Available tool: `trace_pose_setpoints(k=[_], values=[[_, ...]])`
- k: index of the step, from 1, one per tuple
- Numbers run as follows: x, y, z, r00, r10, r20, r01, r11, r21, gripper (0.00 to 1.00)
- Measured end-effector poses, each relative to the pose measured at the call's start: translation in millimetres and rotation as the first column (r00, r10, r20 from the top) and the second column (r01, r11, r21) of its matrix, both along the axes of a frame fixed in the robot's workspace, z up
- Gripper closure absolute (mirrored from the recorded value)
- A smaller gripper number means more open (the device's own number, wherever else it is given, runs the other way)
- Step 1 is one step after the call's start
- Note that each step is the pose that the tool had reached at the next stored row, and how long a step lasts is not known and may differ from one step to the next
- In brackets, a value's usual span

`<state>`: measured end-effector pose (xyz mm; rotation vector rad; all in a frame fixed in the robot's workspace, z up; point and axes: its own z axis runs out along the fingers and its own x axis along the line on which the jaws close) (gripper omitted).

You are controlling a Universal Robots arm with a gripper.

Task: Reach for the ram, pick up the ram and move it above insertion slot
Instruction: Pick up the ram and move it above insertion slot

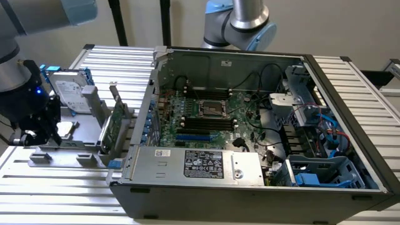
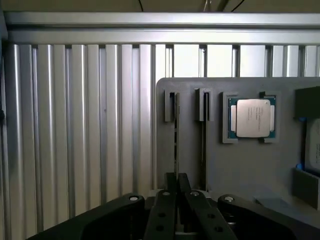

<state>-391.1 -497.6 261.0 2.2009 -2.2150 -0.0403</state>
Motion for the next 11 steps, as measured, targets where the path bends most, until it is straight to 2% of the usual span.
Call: trace_pose_setpoints(k=[11], values=[[31.5, 0.0, 50.3, 1.0, 0.0, -0.0024, 0.0, 1.0, -0.0002, 0.86]])
